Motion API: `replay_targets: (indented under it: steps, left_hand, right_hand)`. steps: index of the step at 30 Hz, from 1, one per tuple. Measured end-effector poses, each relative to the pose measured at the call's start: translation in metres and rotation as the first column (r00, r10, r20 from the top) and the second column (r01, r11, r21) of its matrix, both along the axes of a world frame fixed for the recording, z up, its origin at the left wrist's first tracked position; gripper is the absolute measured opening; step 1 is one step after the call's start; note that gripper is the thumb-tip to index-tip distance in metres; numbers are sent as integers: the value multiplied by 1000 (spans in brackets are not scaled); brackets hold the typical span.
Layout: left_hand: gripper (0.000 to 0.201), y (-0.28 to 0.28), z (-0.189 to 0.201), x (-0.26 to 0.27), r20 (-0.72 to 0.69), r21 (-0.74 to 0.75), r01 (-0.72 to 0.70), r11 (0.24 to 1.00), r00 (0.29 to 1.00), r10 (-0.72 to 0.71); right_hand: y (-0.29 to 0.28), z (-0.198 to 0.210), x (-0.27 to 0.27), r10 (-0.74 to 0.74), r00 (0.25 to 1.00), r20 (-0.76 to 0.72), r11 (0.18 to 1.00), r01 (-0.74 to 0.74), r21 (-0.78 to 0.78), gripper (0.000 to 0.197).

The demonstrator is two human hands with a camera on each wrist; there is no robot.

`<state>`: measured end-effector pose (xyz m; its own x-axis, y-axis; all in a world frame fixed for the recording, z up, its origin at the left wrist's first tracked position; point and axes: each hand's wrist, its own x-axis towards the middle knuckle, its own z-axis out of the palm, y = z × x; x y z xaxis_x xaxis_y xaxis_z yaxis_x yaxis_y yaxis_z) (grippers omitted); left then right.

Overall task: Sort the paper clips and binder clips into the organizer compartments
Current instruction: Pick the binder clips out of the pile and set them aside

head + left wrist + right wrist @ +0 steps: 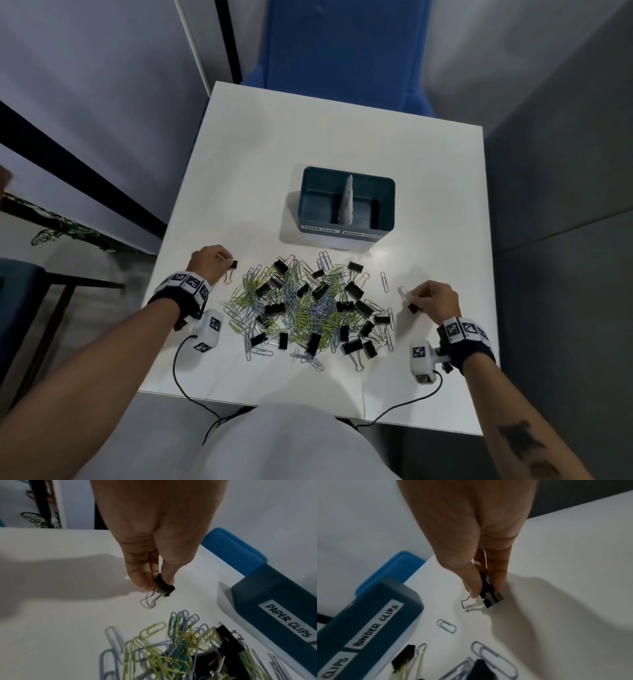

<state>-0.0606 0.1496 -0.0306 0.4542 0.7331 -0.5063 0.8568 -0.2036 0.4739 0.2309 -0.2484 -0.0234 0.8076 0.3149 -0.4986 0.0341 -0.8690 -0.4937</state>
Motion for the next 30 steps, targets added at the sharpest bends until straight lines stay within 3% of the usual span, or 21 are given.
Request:
replay_targets:
  steps: [2,4,8,12,14,20,25,30]
  left_hand:
    - [2,0,-2,-2,16,27,10,1000,1000,-11]
    - [9,-4,-3,-2,-40,147,127,981,992,-122]
    - [15,-30,4,12,-81,331,347,878,937,-340]
    - [30,-65,9,39,-45,291,512,808,851,-523]
    - [41,-80,7,48,-86,245,583,775,809,-581]
    - [43,-108,-1,62,-178,258,646,718,763,-622]
    - [46,-121,0,66,-175,276,671,688,739,-650]
    - [33,-125,5,65,-134,313,649,694,753,-644]
  right_hand:
    - [-8,-5,1,8,1000,9,1000,-8,-30,10]
    - [-11,-5,-1,18,997,69,999,-16,-37,8]
    - [-7,-6,-8,55,983,174,994,-36,-107,8]
    - [13,-4,-32,210,923,321,971,-158,-178,14]
    - [29,-2,-50,310,898,312,950,-281,-134,16]
    - [76,-2,-96,465,860,213,885,-456,-91,36]
    - [93,-9,-109,477,854,208,876,-442,-192,34]
    - [97,-13,-109,417,886,205,908,-395,-140,31]
